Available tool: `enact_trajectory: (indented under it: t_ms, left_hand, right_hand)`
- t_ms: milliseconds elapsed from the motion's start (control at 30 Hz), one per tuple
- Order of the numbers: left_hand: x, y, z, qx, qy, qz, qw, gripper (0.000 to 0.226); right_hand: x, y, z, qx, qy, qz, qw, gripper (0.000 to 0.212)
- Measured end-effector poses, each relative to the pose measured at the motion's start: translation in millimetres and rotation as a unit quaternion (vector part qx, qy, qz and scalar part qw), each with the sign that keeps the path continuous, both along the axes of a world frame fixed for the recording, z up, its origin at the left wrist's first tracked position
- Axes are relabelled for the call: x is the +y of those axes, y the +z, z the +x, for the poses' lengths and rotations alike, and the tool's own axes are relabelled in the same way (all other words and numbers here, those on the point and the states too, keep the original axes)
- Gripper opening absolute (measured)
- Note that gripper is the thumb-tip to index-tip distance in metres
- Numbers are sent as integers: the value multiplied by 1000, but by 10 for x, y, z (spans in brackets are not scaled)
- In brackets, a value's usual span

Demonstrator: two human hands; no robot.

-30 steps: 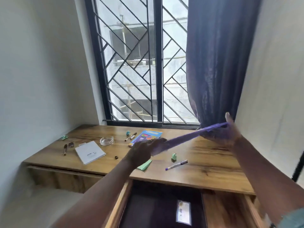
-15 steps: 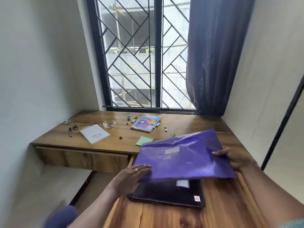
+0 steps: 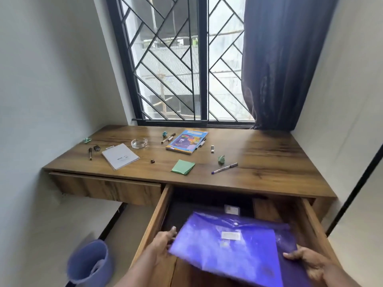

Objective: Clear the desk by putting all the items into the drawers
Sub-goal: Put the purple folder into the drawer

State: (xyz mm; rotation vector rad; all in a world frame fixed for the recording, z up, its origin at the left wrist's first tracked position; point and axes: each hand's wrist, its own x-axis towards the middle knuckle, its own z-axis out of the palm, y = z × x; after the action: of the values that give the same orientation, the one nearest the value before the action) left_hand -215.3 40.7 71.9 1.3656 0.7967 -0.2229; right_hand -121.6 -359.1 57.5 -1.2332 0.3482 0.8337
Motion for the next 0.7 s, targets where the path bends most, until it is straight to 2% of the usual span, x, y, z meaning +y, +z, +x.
enact_trajectory:
  t_ms: [67,133,200,267,333,400,467,533,567,633,700]
  left_hand:
    - [-43,-108,12,54,-92,98,989,23]
    - [-63,-192,64,91,-155,206,962,26]
    - [-54,-228,136,90,-160,297,937,30]
    - [-29,-218,229,80,-127,353,923,32]
    - [18,-237,315,62,-95,403,908,33]
    - [69,-290,385,38,-86,423,901,54]
    - [57,-347,432,39,-135,456,879,65]
    - [-4,-417,437,82,-227,492,836,76]
    - [-46,-461,430,110,-277,505,810,83]
    - [-130,-558,414,155,-373,524,749,97]
    - [-215,-616,394,168,-430,534,708,99]
  right_hand:
    - [30,-71,42,-2,-6,-53,999,61]
    - [113,-136,114,-5,-20,-96,995,57]
    - [231,-243,214,-27,-37,-97,994,40]
    - [374,-357,388,-43,-73,-105,991,39]
    - [517,-450,546,-61,-104,-87,989,56]
    - [623,-544,654,-93,-106,-100,985,94]
    - [653,-779,720,-145,-49,-136,979,128]
    - [684,-775,621,-154,33,-184,970,167]
    - [704,-732,554,-163,80,-211,960,170]
    - [753,-662,459,-201,164,-270,927,155]
    - [802,-591,420,-250,212,-312,892,164]
